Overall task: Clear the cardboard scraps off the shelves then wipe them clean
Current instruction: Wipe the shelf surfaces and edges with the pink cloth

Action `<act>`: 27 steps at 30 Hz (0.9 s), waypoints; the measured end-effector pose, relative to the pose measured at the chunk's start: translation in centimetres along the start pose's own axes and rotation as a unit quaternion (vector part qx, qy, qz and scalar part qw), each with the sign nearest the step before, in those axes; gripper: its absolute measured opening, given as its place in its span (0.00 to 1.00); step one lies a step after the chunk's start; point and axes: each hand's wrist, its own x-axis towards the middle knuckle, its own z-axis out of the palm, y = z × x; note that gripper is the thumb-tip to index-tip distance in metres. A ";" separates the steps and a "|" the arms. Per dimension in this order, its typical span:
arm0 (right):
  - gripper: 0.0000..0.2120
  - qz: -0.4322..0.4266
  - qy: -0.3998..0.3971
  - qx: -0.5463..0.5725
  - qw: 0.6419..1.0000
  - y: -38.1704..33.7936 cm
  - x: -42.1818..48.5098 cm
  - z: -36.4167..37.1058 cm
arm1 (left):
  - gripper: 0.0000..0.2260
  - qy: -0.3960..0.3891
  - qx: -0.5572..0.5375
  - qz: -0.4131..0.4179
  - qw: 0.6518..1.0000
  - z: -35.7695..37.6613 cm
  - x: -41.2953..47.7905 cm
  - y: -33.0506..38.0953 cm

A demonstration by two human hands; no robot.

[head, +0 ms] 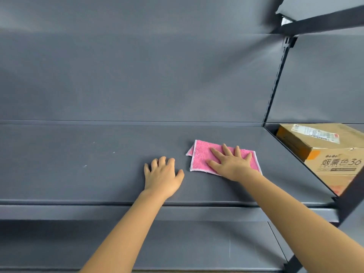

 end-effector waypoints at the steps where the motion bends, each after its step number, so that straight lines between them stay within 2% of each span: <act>1: 0.30 -0.007 0.001 -0.002 1.000 0.2 -0.3 0.1 | 0.18 -0.004 -0.001 -0.002 1.000 0.1 0.7 0.5; 8: 0.30 -0.002 -0.002 -0.003 1.000 3.8 -4.1 0.7 | 0.17 0.001 -0.007 0.023 1.000 1.2 4.2 4.3; 15: 0.30 0.102 -0.016 -0.018 0.994 10.9 -7.6 0.7 | 0.17 -0.003 -0.001 0.033 0.999 2.3 5.0 5.1; 27: 0.32 0.147 -0.007 -0.001 0.989 12.7 2.2 -1.0 | 0.19 0.003 0.003 0.038 0.999 2.4 4.7 5.3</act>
